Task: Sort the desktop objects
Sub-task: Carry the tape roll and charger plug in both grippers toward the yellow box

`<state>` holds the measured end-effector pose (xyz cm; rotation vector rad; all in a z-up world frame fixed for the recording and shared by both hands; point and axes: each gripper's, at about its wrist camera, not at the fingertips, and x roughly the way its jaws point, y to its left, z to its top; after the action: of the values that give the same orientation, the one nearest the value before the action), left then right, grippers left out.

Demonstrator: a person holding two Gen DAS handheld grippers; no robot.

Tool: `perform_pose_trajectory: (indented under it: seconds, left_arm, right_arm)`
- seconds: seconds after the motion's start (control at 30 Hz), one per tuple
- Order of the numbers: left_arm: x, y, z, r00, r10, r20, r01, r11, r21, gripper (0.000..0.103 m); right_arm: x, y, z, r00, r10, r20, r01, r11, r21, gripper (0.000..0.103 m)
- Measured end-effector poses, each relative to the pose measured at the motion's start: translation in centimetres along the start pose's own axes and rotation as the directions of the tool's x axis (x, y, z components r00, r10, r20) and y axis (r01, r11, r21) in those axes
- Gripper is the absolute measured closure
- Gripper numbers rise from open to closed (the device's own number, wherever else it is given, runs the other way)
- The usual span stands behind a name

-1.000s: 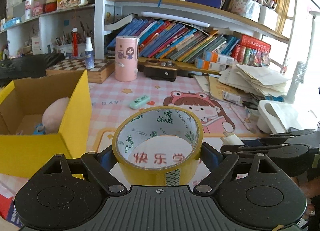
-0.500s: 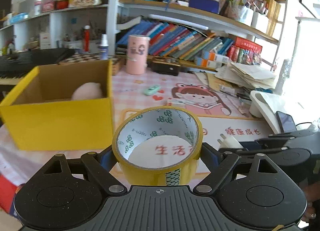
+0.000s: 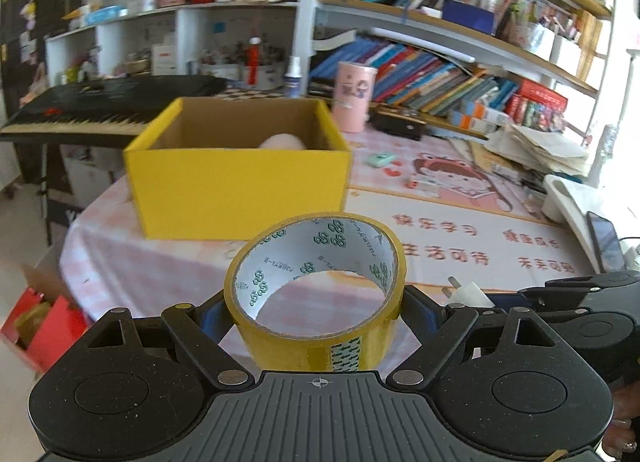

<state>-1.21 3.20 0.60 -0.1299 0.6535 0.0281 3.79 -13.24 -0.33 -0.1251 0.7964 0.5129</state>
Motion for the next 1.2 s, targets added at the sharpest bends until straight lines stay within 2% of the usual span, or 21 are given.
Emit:
perform_pose_trajectory:
  seconds: [0.37, 0.73, 1.2]
  left_arm:
    - [-1.9, 3.3, -1.3, 0.999, 0.031, 0.012, -0.031, 0.998, -0.052, 0.016]
    - [-2.6, 5.5, -1.1, 0.997, 0.070, 0.043, -0.065, 0.993, -0.094, 0.016]
    - [-2.4, 7.6, 0.1, 0.995, 0.088, 0.052, -0.084, 0.993, -0.084, 0.016]
  right_arm:
    - [-0.1, 4.4, -0.3, 0.998, 0.057, -0.004, -0.057, 0.996, -0.066, 0.080]
    - [0.4, 6.4, 0.4, 0.997, 0.082, -0.006, -0.082, 0.990, -0.112, 0.080]
    - [1.7, 7.9, 1.9, 0.995, 0.102, -0.008, -0.102, 0.986, -0.134, 0.080]
